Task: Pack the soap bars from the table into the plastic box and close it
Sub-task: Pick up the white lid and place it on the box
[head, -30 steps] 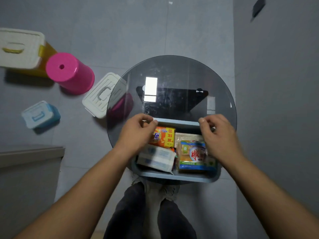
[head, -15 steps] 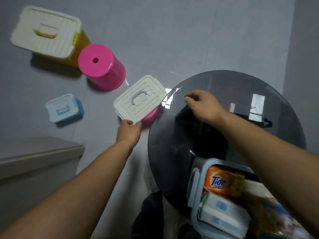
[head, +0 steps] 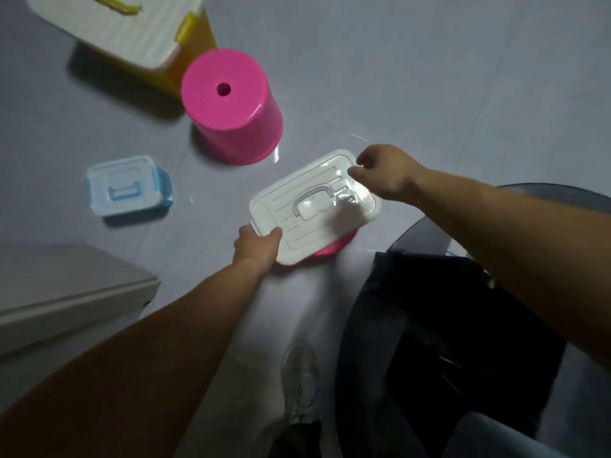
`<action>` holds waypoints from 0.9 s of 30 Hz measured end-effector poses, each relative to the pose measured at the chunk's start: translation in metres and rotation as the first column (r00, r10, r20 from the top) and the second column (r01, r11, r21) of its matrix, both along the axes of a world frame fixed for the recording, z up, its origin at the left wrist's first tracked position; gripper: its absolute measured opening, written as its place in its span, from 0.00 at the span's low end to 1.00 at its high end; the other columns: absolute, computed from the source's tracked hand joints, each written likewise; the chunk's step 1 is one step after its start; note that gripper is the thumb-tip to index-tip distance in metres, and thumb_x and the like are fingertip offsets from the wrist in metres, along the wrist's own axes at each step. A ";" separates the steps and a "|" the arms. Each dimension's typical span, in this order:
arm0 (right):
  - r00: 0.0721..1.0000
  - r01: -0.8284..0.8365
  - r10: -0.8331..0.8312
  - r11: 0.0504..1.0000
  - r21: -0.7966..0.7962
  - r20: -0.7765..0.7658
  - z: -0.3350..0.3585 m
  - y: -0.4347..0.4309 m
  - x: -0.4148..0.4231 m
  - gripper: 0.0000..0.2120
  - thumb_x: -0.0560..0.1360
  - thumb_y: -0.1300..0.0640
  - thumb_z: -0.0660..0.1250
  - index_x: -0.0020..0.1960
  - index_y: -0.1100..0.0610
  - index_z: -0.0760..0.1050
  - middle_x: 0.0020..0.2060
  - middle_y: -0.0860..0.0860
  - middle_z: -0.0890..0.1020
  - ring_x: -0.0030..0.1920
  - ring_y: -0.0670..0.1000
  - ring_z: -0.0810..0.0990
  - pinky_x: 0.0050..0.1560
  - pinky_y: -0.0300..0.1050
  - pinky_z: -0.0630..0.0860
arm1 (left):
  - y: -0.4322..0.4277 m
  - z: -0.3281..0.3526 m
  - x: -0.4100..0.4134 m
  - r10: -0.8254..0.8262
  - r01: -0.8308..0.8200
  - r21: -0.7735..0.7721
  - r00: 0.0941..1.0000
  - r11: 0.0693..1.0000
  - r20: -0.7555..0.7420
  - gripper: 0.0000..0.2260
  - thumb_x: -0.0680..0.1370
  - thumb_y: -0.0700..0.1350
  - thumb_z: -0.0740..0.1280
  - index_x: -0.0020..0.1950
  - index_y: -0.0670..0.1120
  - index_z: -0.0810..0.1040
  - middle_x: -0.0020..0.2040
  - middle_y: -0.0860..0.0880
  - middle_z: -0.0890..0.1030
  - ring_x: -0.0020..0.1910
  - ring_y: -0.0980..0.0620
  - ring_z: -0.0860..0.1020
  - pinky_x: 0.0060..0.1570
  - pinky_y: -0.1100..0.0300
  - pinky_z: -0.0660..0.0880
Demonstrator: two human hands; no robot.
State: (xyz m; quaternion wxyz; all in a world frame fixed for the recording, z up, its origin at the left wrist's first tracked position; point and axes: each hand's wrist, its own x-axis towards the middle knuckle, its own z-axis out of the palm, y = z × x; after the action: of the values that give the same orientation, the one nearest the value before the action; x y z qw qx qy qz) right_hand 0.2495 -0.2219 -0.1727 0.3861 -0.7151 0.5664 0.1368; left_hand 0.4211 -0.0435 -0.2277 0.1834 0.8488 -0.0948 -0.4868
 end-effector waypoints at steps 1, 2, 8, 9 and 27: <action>1.000 0.012 -0.011 0.999 0.032 -0.024 -0.015 -0.009 0.006 0.25 0.79 0.45 0.63 0.69 0.61 0.73 0.68 0.58 0.78 0.67 0.58 0.75 0.65 0.48 0.71 | -0.002 -0.010 0.005 0.016 -0.016 0.000 1.000 1.000 -0.006 0.29 0.79 0.53 0.67 0.76 0.40 0.64 0.74 0.41 0.71 0.69 0.39 0.73 0.59 0.55 0.69; 0.999 0.043 -0.041 0.997 0.067 -0.036 -0.029 -0.018 0.011 0.28 0.79 0.43 0.64 0.71 0.61 0.72 0.69 0.58 0.76 0.68 0.59 0.75 0.67 0.49 0.71 | -0.005 -0.020 0.010 0.030 -0.030 0.001 0.999 1.000 -0.014 0.31 0.80 0.54 0.67 0.77 0.40 0.62 0.75 0.41 0.70 0.70 0.39 0.72 0.62 0.54 0.69; 0.962 0.265 -0.240 0.937 0.226 -0.133 -0.102 -0.046 0.014 0.46 0.73 0.32 0.67 0.77 0.64 0.62 0.74 0.60 0.70 0.70 0.62 0.71 0.67 0.56 0.70 | -0.009 -0.071 0.026 0.125 -0.124 0.012 0.989 0.992 -0.084 0.36 0.78 0.58 0.69 0.77 0.39 0.60 0.74 0.41 0.70 0.70 0.40 0.73 0.63 0.52 0.69; 0.952 0.298 -0.267 0.919 0.258 -0.149 -0.111 -0.049 0.012 0.46 0.72 0.31 0.67 0.76 0.63 0.64 0.74 0.59 0.70 0.70 0.62 0.71 0.68 0.57 0.70 | -0.008 -0.078 0.027 0.143 -0.144 0.004 0.984 0.990 -0.105 0.35 0.78 0.57 0.70 0.76 0.39 0.62 0.72 0.43 0.73 0.68 0.42 0.74 0.61 0.54 0.70; 0.811 0.470 -0.462 0.880 0.071 0.358 0.066 -0.026 -0.036 0.34 0.69 0.35 0.67 0.51 0.67 0.78 0.41 0.54 0.80 0.41 0.53 0.77 0.42 0.47 0.72 | -0.017 0.080 0.021 0.323 -0.275 -0.515 0.946 0.812 0.005 0.14 0.81 0.46 0.65 0.65 0.44 0.79 0.55 0.49 0.85 0.45 0.61 0.83 0.40 0.69 0.77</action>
State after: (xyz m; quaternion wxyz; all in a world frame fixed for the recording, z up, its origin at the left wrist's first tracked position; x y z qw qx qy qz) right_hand 0.2138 -0.2474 -0.1064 0.4982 -0.5712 0.6441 -0.1028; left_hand 0.4425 -0.0601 -0.1481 0.4700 0.7960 -0.0933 -0.3698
